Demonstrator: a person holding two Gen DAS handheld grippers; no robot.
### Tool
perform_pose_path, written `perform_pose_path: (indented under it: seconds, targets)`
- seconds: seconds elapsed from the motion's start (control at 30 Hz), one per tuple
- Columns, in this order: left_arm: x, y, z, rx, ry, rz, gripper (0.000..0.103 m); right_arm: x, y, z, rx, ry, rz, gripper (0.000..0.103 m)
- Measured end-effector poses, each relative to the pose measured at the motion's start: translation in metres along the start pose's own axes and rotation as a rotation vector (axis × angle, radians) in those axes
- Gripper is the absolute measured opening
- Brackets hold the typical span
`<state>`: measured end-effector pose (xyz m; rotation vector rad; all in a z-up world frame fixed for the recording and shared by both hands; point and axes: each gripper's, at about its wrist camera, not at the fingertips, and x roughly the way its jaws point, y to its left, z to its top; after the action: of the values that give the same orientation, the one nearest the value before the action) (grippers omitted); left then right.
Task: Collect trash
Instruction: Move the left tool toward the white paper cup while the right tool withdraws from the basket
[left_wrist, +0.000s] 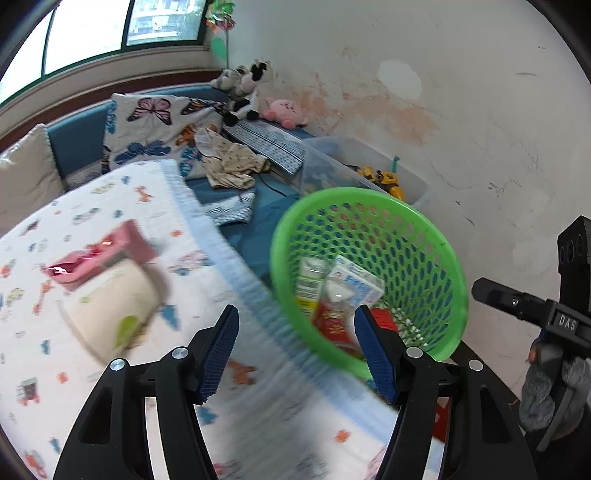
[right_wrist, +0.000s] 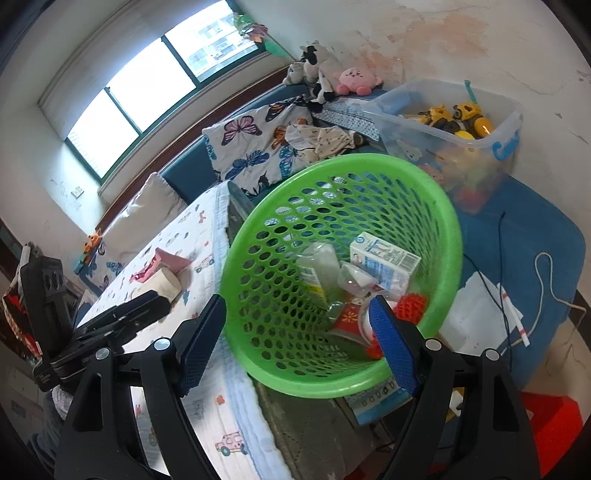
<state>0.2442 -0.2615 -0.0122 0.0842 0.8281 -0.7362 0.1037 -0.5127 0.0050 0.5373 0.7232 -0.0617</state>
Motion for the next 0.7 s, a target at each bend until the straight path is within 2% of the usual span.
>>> perform_pose_path:
  seconds: [0.07,0.37,0.57,0.7]
  targets:
    - [-0.009,0.01,-0.001,0.002,-0.014,0.021,0.063,0.001,0.005,0.001,-0.01,0.002,0.005,0.08]
    - [-0.037,0.064,0.007,0.023,-0.048,0.106,0.077,0.006,0.033,0.003,-0.057,0.014,0.037,0.083]
    - [-0.035,0.101,0.005,0.023,-0.035,0.116,0.088,0.011,0.053,0.006,-0.094,0.02,0.055,0.084]
    - [-0.029,0.118,-0.001,0.028,-0.03,0.113,0.089,0.016,0.063,0.008,-0.11,0.03,0.066,0.084]
